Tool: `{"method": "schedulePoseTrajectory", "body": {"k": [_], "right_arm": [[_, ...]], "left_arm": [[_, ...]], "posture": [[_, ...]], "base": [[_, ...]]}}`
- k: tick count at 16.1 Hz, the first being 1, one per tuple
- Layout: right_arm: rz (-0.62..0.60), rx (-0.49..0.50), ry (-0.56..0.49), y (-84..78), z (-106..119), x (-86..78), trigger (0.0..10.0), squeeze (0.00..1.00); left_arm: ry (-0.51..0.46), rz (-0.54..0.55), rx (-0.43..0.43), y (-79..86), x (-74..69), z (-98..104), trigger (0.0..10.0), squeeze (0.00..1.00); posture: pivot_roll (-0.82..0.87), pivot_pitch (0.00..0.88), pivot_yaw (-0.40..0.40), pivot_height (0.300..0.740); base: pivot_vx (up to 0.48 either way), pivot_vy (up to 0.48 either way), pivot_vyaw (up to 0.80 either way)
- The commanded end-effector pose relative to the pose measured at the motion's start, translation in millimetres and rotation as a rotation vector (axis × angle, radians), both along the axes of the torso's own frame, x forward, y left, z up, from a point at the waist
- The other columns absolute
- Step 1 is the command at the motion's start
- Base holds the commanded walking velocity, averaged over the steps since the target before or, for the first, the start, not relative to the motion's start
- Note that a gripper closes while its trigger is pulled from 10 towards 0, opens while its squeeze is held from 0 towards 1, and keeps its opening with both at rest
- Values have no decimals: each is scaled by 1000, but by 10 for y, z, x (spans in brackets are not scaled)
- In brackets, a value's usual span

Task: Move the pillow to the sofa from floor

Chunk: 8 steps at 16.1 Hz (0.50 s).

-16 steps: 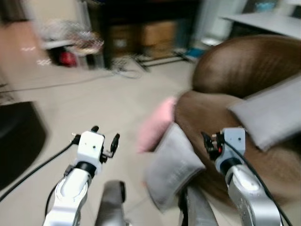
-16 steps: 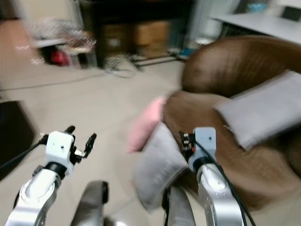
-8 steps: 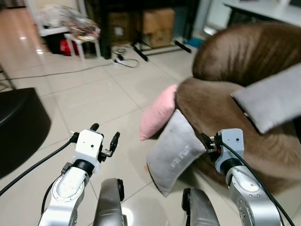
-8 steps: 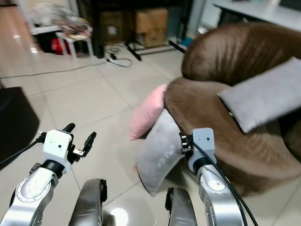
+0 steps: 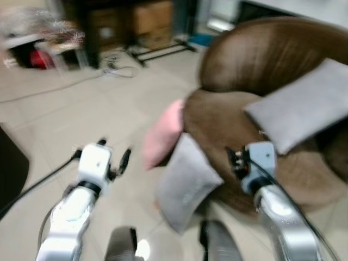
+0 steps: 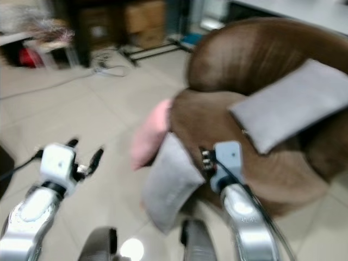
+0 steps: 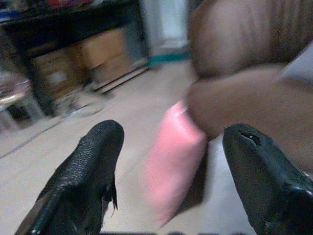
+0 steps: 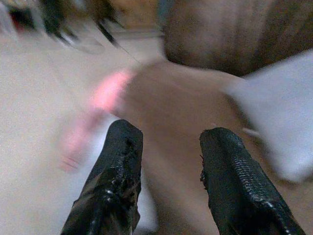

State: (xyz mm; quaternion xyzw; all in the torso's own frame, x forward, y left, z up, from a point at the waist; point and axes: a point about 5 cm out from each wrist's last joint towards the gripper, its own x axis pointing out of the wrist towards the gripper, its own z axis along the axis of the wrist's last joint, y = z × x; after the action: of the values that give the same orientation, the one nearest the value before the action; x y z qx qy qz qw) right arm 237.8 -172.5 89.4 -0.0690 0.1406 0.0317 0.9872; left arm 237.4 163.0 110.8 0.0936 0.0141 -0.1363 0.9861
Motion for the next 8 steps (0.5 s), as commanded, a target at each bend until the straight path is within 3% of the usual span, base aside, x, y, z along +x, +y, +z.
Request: {"method": "schedulePoseTrajectory", "body": {"k": [1, 3, 8], "right_arm": [[41, 16, -9, 105, 38, 41, 10000, 0], [40, 14, -20, 113, 47, 48, 10000, 0], [51, 33, -24, 65, 39, 48, 10000, 0]], "left_arm": [[13, 30, 26, 110, -42, -15, 10000, 0], [14, 36, 27, 125, -46, -14, 10000, 0], [17, 33, 34, 115, -44, -20, 10000, 0]], "posture": [[12, 0, -32, 574], [18, 0, -35, 574], [14, 0, -28, 574]], "base": [[394, 0, 800], [398, 0, 800], [374, 0, 0]]}}
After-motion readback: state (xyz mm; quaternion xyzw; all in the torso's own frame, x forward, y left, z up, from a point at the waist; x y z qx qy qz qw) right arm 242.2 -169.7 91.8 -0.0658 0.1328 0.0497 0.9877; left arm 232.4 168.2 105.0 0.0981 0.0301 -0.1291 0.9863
